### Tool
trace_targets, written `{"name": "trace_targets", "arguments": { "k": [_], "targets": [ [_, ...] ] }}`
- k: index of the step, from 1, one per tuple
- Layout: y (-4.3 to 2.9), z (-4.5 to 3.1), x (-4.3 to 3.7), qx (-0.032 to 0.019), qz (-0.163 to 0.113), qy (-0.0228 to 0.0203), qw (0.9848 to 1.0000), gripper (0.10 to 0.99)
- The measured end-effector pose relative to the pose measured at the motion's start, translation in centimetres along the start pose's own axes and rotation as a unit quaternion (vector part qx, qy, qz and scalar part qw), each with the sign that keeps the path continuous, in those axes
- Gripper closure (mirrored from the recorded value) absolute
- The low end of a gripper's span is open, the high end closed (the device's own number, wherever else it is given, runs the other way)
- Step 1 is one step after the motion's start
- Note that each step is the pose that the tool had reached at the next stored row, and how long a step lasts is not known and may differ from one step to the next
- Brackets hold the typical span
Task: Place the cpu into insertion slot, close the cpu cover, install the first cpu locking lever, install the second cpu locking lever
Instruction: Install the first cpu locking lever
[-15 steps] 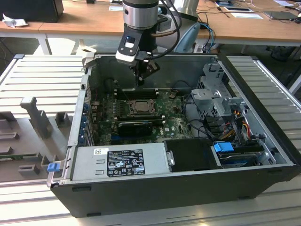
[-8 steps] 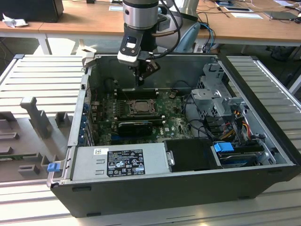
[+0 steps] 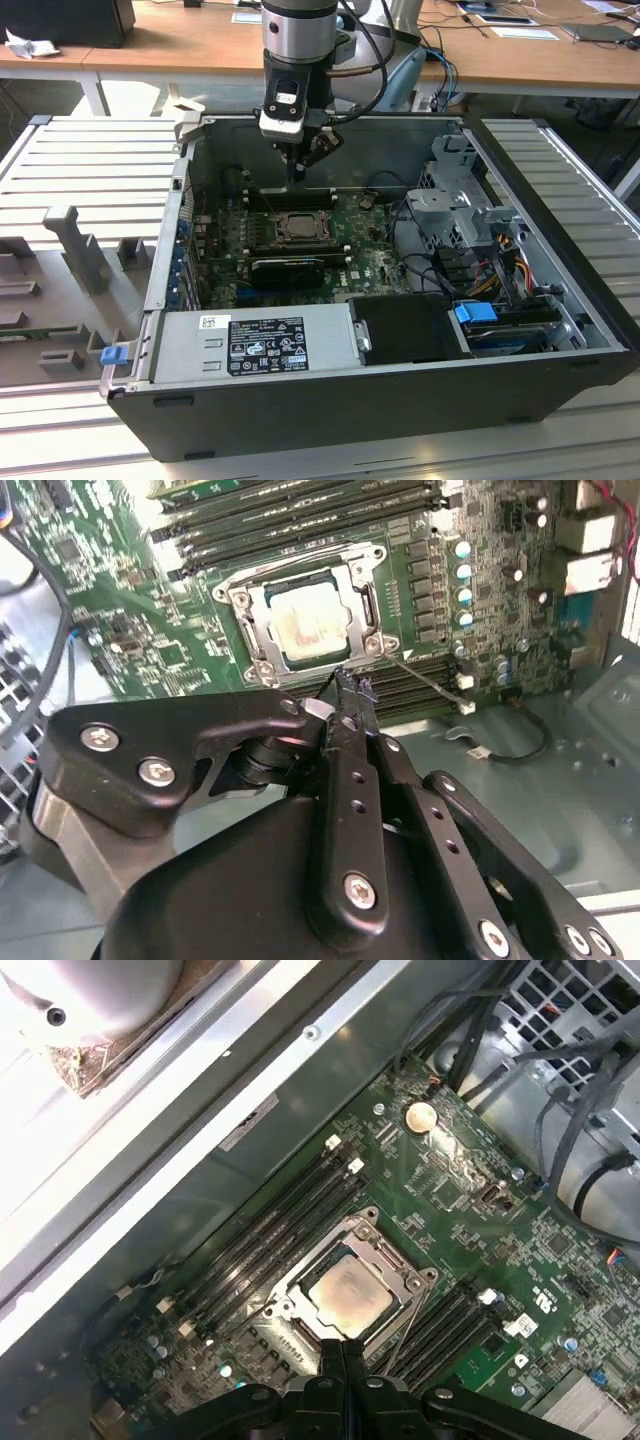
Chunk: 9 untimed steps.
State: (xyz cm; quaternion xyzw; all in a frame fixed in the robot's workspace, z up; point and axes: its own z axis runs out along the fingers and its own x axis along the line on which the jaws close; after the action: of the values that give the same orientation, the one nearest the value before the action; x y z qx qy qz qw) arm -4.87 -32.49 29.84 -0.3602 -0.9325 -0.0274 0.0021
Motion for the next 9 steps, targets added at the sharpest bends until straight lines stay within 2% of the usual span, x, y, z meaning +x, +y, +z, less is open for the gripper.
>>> {"name": "trace_targets", "arguments": {
  "k": [3,9],
  "targets": [
    [-0.01,0.13,0.0,0.0009,-0.039,0.0019,0.9993,0.98],
    [-0.02,0.28,-0.01,0.0023,-0.093,0.0046,0.9956,0.98]
  ]
}}
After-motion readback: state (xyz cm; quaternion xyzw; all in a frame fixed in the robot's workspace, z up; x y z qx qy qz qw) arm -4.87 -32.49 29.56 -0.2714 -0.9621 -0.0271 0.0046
